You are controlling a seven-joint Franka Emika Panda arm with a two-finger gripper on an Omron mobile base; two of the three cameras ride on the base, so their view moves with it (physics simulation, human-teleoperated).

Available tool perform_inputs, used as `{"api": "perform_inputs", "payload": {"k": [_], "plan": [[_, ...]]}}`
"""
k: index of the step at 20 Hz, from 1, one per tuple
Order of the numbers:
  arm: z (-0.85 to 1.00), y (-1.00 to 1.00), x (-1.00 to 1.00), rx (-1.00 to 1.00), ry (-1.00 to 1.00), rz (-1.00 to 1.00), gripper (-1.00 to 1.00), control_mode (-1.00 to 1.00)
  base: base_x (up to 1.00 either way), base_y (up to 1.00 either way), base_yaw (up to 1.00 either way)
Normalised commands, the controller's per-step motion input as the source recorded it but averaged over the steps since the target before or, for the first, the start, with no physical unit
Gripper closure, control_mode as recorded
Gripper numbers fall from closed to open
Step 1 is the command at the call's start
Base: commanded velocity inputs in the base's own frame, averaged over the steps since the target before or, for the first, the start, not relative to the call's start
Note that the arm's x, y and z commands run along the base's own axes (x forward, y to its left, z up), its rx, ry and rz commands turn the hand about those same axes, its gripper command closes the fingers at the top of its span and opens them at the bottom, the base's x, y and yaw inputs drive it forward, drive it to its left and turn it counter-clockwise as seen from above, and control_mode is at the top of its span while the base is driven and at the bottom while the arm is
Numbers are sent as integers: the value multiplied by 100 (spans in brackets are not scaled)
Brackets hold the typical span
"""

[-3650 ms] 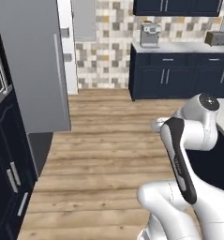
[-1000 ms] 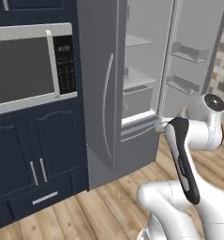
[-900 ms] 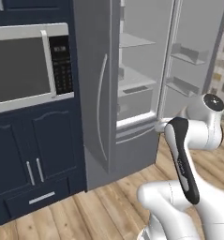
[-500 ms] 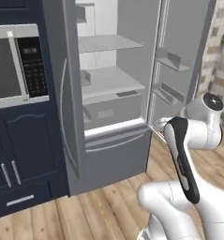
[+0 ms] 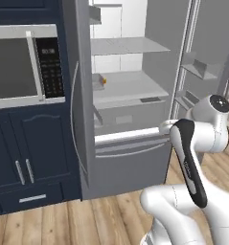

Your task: Take the cheese, chicken drumstick, and lime from the fridge and place them on the plate on the dining counter to create an appetizer plate.

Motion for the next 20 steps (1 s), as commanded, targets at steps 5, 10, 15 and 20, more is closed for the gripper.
{"api": "perform_inputs", "payload": {"k": [5, 10, 15, 20], "plan": [[0, 0, 0, 0, 0, 0, -100, 100, 11, -70, 29], [0, 0, 0, 0, 0, 0, -100, 100, 19, -63, 21], [0, 0, 0, 0, 0, 0, -100, 100, 77, 2, 12], [0, 0, 0, 0, 0, 0, -100, 100, 84, 5, 9]]}}
